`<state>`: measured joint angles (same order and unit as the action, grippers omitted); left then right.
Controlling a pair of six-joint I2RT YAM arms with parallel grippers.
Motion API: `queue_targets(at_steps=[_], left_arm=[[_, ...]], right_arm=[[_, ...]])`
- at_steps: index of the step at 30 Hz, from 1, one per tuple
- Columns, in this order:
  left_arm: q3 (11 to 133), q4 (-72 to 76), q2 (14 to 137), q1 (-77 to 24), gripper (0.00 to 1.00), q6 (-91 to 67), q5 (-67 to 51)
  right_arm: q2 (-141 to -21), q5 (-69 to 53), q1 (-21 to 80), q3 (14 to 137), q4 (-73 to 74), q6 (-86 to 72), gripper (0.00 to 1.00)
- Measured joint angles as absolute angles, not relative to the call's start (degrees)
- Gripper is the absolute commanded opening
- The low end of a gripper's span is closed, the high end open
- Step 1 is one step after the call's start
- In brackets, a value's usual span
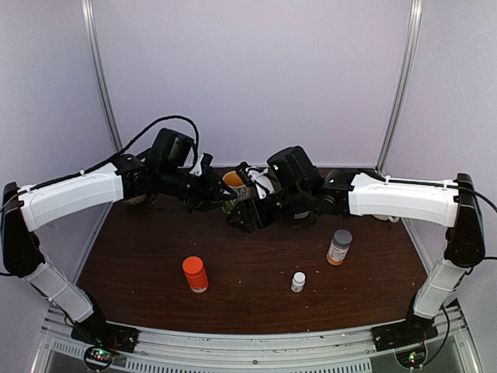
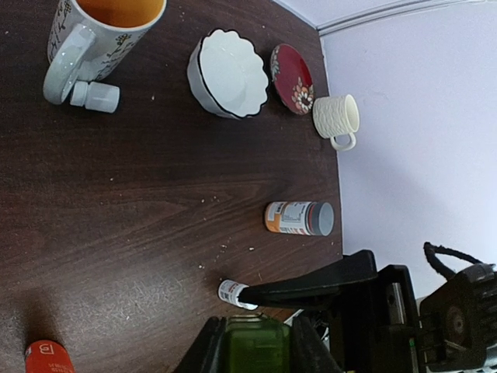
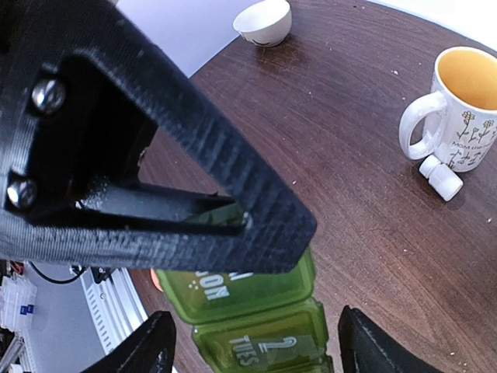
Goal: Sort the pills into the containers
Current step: Pass from the left arm to the right
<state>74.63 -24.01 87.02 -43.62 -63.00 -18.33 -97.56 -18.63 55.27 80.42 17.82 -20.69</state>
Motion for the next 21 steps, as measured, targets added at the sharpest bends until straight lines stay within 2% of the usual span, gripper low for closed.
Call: queue_targets(at_steps=[3,6,12,16,17,18,21], left_arm=[[74.8,-23.9,87.3,-43.6,0.25,-62.9,-19.1],[74.8,-24.1,87.4,-43.6,0.25,-62.8,-20.0],[75.3,-24.7,88.4,-43.6,0.29,-62.4,-21.4],[75.4,-24.2,88.6,-43.6,0.41,-62.3,-22.1],[75.4,-23.5,88.6,-43.6,0.46,-62.2,-22.3],[75.4,-22.9,88.6,-43.6,0.54,-62.2,-22.4],[74.8,-19.7,87.9,-43.6,0.68,-62.2,-22.2]], right_arm=[[-97.6,-18.7,55.3,80.3,17.3,-20.2,0.57],[-97.6,-18.7,55.2,79.6,16.1,-19.6,0.50],[-97.1,-19.7,55.3,77.6,13.7,-18.2,0.43],[-96.6,-19.8,55.3,76.5,12.4,-18.0,0.38],[-96.2,-19.9,55.3,75.8,11.7,-18.2,0.38],[-95.7,-20.0,55.3,75.1,11.1,-18.4,0.38],[-94.3,-20.6,55.3,72.9,9.4,-19.3,0.38]])
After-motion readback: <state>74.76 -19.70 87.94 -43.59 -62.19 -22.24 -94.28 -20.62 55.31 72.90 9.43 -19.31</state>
